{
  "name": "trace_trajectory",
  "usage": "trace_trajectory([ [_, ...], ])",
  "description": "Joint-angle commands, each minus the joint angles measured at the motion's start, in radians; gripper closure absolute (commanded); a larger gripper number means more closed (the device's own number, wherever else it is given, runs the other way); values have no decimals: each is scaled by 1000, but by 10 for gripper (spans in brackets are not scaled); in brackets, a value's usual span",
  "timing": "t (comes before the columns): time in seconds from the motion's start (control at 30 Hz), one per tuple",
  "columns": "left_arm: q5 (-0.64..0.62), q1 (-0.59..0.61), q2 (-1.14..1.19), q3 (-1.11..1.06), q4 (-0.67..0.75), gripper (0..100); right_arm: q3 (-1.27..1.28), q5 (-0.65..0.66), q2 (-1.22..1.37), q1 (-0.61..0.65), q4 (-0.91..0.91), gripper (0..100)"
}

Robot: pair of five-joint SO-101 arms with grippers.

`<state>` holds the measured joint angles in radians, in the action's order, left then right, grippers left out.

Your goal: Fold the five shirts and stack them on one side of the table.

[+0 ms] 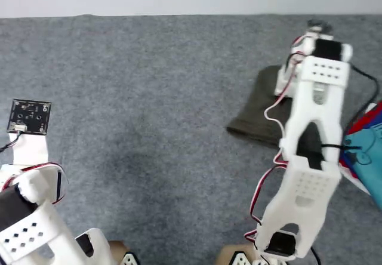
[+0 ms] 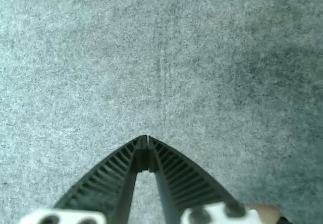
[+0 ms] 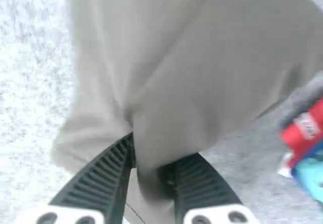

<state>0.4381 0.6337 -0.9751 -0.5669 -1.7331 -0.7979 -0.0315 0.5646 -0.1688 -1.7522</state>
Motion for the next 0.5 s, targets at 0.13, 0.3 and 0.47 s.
trace_trajectory([
  [0.13, 5, 3, -14, 4, 2, 992, -18, 106, -199, -105, -42, 990],
  [0.3, 5, 3, -12, 4, 2, 992, -20, 126, -277, -131, -42, 990],
  [0.47, 5, 3, -12, 4, 2, 992, -21, 124, -344, -166, -42, 990],
])
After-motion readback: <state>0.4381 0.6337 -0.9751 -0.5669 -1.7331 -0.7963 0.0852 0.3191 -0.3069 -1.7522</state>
